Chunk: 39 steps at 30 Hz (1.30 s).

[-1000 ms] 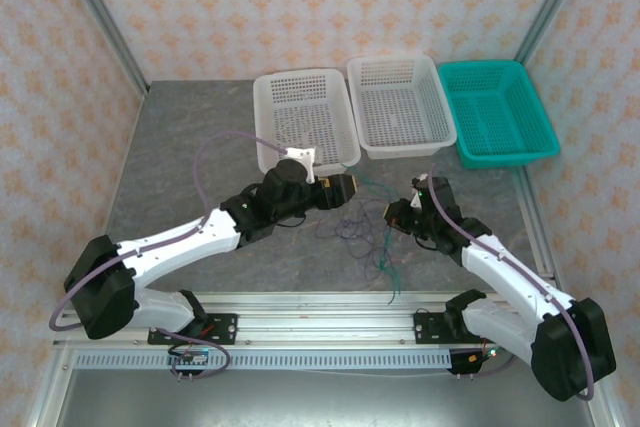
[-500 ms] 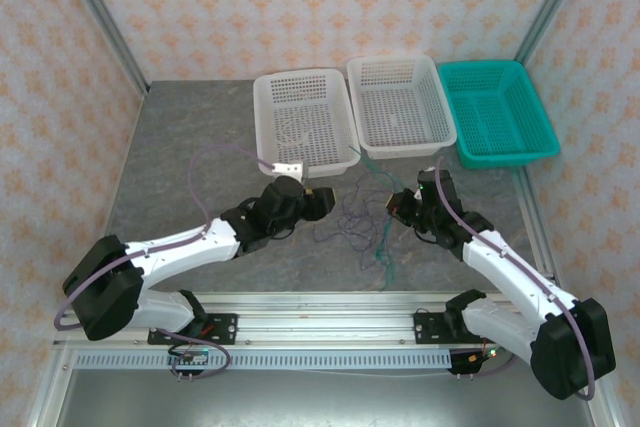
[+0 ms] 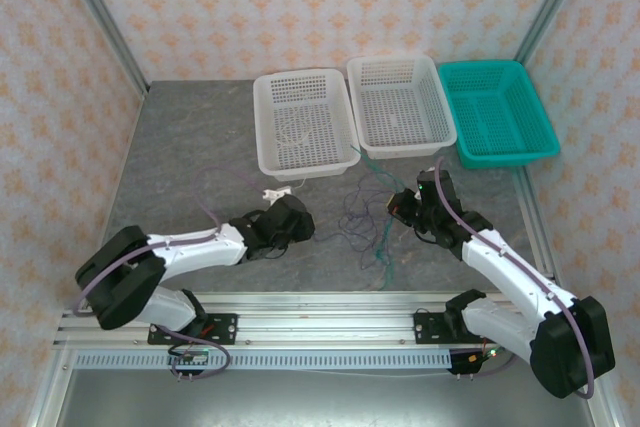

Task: Untangle the cables

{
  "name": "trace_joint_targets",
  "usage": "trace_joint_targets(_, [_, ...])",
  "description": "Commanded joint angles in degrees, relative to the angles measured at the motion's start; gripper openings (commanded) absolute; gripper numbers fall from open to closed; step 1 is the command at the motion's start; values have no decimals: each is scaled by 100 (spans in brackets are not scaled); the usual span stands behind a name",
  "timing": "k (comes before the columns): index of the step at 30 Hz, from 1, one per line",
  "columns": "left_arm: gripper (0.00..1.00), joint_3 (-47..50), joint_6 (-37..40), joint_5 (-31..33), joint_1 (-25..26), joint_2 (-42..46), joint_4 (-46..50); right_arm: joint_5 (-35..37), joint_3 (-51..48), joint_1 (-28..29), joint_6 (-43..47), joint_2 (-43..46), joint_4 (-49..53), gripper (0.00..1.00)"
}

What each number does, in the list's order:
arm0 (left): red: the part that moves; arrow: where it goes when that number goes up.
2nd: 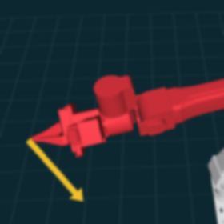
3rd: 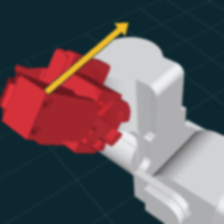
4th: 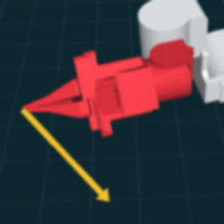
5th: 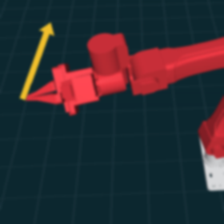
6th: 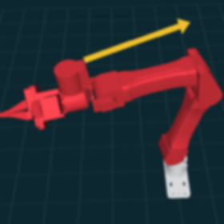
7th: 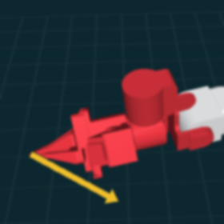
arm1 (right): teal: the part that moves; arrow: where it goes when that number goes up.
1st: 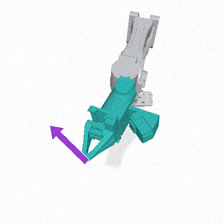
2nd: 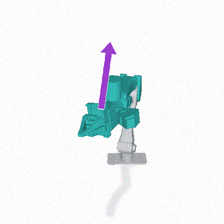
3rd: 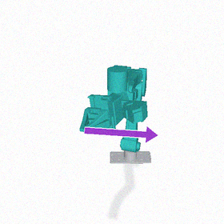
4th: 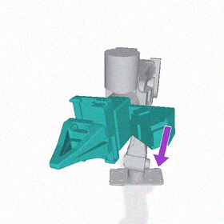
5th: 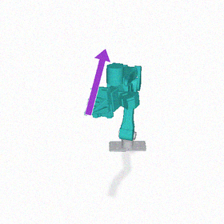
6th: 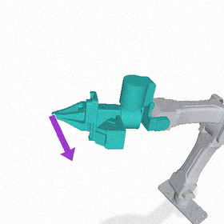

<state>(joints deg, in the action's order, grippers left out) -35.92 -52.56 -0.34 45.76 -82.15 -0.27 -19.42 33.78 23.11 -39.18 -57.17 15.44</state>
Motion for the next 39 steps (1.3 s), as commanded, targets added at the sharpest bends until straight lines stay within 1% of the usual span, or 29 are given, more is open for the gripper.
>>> trace_joint_targets(1, [35, -151, -203, -202, 58, -295, -273, 205, 67, 27, -20, 19, 53, 0])
trace_joint_targets(4, [36, -339, -251, -180, 84, -651, -124, 210, 59, 24, -22, 40, 70, 0])
trace_joint_targets(7, [35, -319, -298, -349, 99, -890, -402, 232, 46, 21, -2, 70, 110, 0])
trace_joint_targets(12, [31, -325, -355, -336, 124, -1010, -509, 291, -20, 26, -2, 118, 67, 0])
trace_joint_targets(14, [31, -337, -371, -347, 126, -1031, -554, 290, -45, 26, -15, 111, 41, 0])
trace_joint_targets(15, [34, -321, -370, -399, 131, -1023, -651, 284, -47, 22, -16, 107, 40, 0])
trace_joint_targets(17, [45, -302, -329, -499, 161, -982, -862, 281, -57, 19, -3, 100, 37, 0])
trace_joint_targets(19, [52, -334, -248, -544, 214, -929, -958, 296, -65, 26, -4, 113, 43, 0])
trace_joint_targets(21, [55, -372, -211, -546, 258, -884, -957, 295, -73, 26, -11, 110, 21, 0])
trace_joint_targets(24, [56, -404, -220, -468, 301, -837, -833, 290, -82, 24, -15, 117, 25, 0])
trace_joint_targets(25, [55, -437, -223, -418, 301, -854, -710, 296, -82, 26, -12, 121, 27, 0])
trace_joint_targets(27, [48, -475, -220, -385, 297, -911, -571, 299, -99, 26, -20, 135, 21, 0])
trace_joint_targets(33, [27, -540, -415, -367, 304, -1134, -313, 345, -100, 26, -24, 187, 69, 0])
trace_joint_targets(37, [17, -527, -488, -337, 303, -1140, -299, 447, -139, 22, -79, 265, 90, 0])
trace_joint_targets(38, [13, -541, -494, -330, 309, -1121, -279, 491, -151, 22, -90, 275, 91, 0])
trace_joint_targets(39, [6, -547, -488, -314, 311, -1073, -256, 545, -162, 18, -114, 300, 102, 0])
